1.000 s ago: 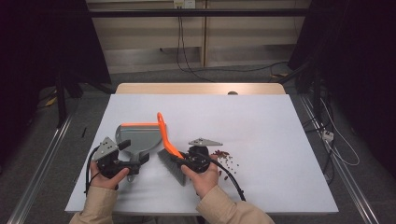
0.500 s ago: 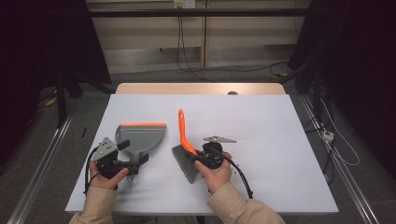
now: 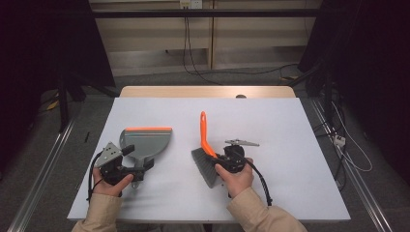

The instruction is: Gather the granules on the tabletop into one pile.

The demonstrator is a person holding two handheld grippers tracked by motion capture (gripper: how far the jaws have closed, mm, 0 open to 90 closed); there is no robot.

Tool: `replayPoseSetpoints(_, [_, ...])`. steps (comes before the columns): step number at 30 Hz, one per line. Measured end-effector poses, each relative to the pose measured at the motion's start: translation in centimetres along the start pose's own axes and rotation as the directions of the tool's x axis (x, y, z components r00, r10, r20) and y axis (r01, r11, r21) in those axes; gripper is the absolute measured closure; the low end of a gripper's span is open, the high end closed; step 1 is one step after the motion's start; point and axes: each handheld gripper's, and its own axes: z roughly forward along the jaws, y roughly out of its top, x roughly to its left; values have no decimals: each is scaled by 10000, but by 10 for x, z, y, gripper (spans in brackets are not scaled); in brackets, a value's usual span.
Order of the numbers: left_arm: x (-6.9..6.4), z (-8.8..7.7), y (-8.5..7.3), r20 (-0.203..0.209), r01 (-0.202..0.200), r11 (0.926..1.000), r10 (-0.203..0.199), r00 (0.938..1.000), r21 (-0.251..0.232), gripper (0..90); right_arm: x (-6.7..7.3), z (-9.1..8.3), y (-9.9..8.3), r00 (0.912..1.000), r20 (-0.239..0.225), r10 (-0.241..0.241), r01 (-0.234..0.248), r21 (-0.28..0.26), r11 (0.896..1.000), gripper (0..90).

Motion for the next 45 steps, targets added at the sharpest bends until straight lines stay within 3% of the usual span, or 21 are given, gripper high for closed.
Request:
replayPoseSetpoints(30, [-1, -1, 1, -39, -18, 10000, 18, 10000, -24, 49, -36, -29, 1, 9971, 657, 386, -370, -266, 9990, 703])
replayPoseSetpoints(39, [-1, 0, 1, -44, 3, 10000, -3, 10000, -25, 49, -42, -35, 2, 9962, 693, 524, -501, -342, 9982, 703])
replayPoseSetpoints(45, [-1, 1, 0, -11, -9, 10000, 9, 10000, 34, 49, -43, -35, 2, 9950, 449, 897, -880, -389, 9954, 705])
